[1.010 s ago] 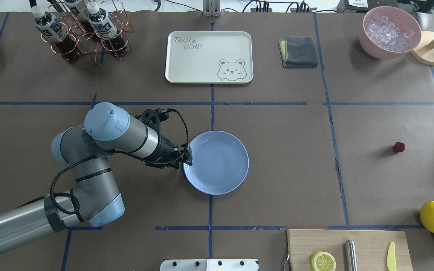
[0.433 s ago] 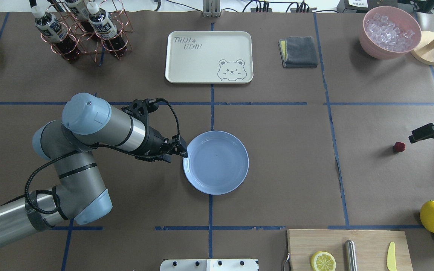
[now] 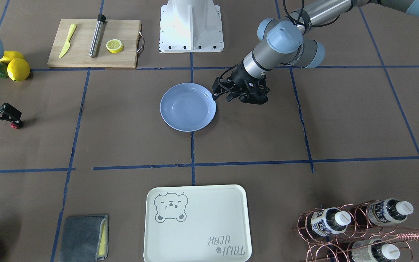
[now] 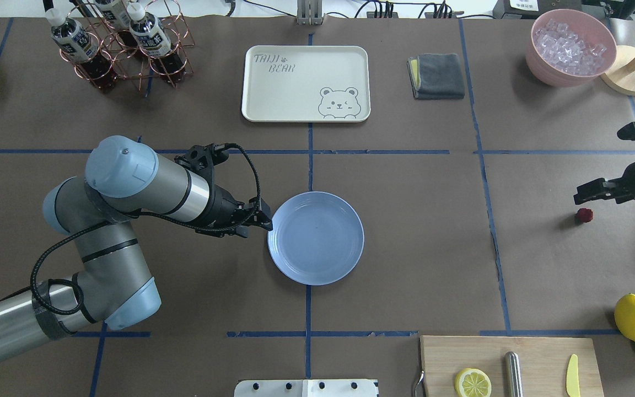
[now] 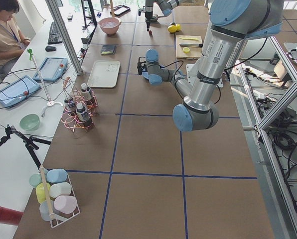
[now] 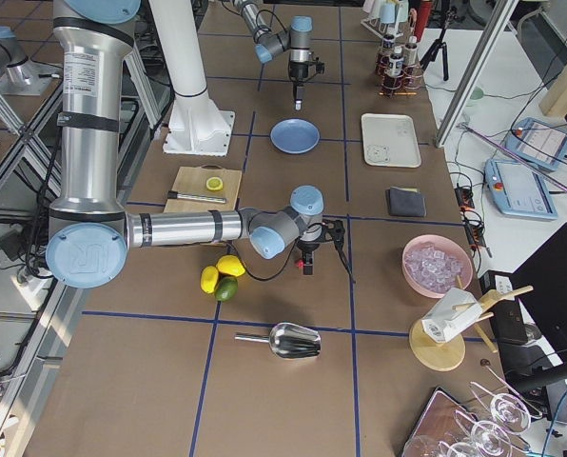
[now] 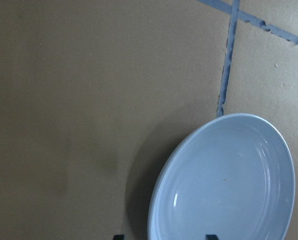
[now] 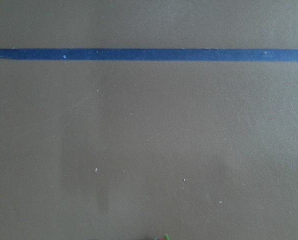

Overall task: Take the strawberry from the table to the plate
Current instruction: 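Lower the right gripper onto the red strawberry and close it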

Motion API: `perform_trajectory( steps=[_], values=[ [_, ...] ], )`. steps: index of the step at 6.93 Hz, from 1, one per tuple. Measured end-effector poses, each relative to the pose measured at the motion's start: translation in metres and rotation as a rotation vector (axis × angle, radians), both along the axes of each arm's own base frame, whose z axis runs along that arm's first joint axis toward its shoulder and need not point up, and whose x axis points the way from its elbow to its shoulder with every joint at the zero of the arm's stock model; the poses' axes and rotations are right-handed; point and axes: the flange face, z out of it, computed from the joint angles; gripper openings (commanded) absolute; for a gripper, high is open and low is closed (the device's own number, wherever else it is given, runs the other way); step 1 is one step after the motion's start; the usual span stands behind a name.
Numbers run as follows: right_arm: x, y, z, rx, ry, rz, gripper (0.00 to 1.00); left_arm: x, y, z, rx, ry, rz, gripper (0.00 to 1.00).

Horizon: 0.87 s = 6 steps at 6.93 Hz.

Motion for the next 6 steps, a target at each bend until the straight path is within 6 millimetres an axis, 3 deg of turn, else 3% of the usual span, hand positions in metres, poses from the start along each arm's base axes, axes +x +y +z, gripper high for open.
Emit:
perform_trajectory(
  steps=[2,3,5,6],
  values=[
    [-0.009,0.003,0.012,-0.023,0.009,-0.015,0.95,0.000,0.000,0.000,0.001,0.000,0.000,0.63],
    [-0.012,0.005,0.016,-0.029,0.012,-0.022,0.87,0.000,0.000,0.000,0.001,-0.001,0.000,0.63],
    [-0.016,0.007,0.017,-0.033,0.011,-0.030,0.24,0.000,0.000,0.000,0.001,-0.001,-0.001,0.63],
    [-0.017,0.008,0.016,-0.034,0.006,-0.036,0.00,0.000,0.000,0.000,0.001,-0.001,-0.001,0.63]
  ],
)
